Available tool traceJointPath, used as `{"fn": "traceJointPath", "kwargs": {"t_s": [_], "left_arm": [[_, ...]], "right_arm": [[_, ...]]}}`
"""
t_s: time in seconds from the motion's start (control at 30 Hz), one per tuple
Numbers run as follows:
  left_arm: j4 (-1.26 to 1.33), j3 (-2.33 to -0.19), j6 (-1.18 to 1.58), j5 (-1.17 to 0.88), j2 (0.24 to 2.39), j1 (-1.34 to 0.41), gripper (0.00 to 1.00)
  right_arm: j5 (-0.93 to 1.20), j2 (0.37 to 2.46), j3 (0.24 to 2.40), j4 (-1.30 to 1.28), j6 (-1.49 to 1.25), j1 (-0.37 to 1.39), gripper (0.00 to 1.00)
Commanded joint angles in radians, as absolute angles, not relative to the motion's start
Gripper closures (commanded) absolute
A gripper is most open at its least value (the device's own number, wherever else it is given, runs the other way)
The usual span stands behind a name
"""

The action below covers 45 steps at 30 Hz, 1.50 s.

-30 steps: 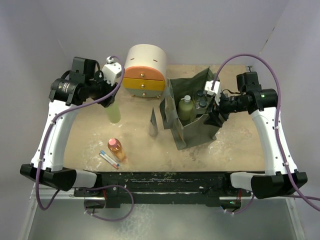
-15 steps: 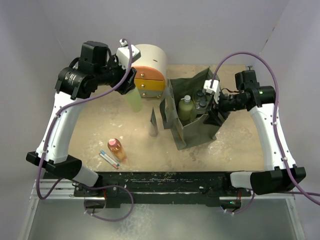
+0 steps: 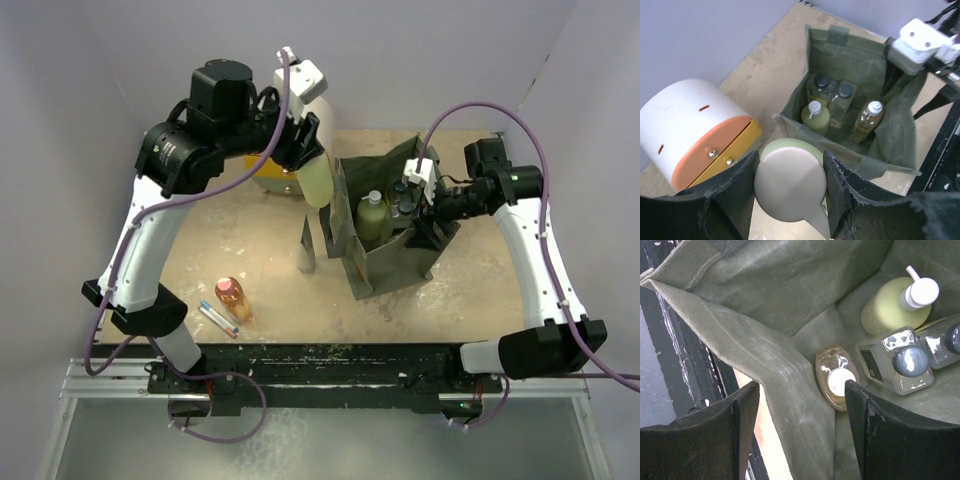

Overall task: Place the personal care products into the canvas bag
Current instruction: Place the care product in the canvas bag.

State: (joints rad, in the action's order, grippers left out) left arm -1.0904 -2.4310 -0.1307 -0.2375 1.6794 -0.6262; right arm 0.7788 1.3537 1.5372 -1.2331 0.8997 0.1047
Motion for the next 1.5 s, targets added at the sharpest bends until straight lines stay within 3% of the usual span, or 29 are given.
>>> {"fn": "traceJointPath", "kwargs": {"t_s": [0.0, 0.67, 1.0, 1.23, 1.47], "left_arm": [[-0.895, -2.577, -0.094, -0.176, 1.685, -0.704, 1.00], [-0.674, -2.641, 0.077, -0.248, 1.820, -0.780, 1.00], [-0.612, -2.563, 0.097, -0.255, 1.883, -0.808, 1.00], [-0.591, -2.401, 0.077, -0.284, 1.844, -0.828, 1.00], [-0.577, -2.297, 0.051, -0.289, 1.808, -0.832, 1.00]], "right_arm": [[0.806, 1.354, 1.566, -1.255, 0.911, 0.109, 0.29], [0.847, 1.323, 1.520, -1.271, 0.949, 0.107, 0.36], [0.861, 1.279, 1.493, -1.271, 0.955, 0.107, 0.41], [0.870, 1.260, 1.488, -1.270, 0.955, 0.107, 0.49], [0.876, 1.248, 1.479, -1.267, 0.953, 0.107, 0.71]]}}
